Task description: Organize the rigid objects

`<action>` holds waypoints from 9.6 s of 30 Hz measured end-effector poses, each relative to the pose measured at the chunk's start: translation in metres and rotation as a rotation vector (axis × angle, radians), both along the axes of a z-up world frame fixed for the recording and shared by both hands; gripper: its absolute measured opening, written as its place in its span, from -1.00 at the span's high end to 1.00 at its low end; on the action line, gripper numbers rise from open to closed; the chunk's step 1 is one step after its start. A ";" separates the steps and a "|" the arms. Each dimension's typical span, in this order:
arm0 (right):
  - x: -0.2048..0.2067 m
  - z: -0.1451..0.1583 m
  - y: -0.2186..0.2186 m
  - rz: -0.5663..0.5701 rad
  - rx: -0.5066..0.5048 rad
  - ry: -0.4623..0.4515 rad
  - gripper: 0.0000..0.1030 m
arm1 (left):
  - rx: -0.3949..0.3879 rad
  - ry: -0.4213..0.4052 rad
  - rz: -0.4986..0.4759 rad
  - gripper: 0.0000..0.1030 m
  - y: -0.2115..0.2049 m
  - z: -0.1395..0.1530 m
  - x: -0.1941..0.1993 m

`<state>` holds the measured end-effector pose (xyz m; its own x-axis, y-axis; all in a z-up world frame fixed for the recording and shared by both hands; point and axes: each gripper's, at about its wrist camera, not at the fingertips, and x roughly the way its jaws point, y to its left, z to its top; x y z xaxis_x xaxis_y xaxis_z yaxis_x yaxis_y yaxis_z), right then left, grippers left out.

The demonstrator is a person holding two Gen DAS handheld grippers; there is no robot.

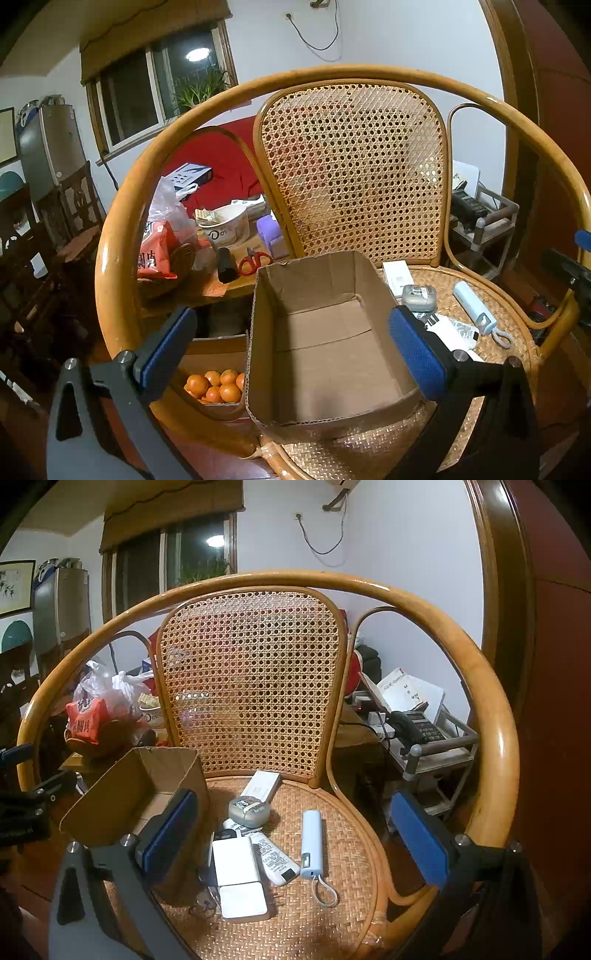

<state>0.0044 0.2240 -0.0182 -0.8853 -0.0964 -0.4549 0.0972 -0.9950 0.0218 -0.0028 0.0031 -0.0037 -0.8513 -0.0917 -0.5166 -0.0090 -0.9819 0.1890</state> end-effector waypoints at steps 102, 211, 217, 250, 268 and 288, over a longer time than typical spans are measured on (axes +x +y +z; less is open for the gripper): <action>-0.134 -0.112 0.013 -0.042 0.122 -0.447 -0.74 | 0.061 -0.449 0.097 0.80 -0.055 -0.104 -0.150; -0.093 -0.014 -0.064 0.223 -0.104 -0.215 -0.83 | 0.000 -0.401 0.070 0.89 -0.055 -0.094 -0.135; -0.108 -0.029 -0.044 0.164 -0.067 -0.276 -0.84 | 0.006 -0.390 0.086 0.89 -0.055 -0.092 -0.136; -0.111 -0.110 -0.073 0.231 0.186 -0.501 -0.84 | -0.006 -0.395 0.096 0.89 -0.054 -0.094 -0.135; -0.116 -0.119 -0.072 0.230 0.183 -0.520 -0.78 | -0.004 -0.395 0.092 0.89 -0.053 -0.093 -0.133; -0.117 -0.120 -0.074 0.257 0.054 -0.557 -0.10 | -0.020 -0.390 0.085 0.89 -0.050 -0.093 -0.132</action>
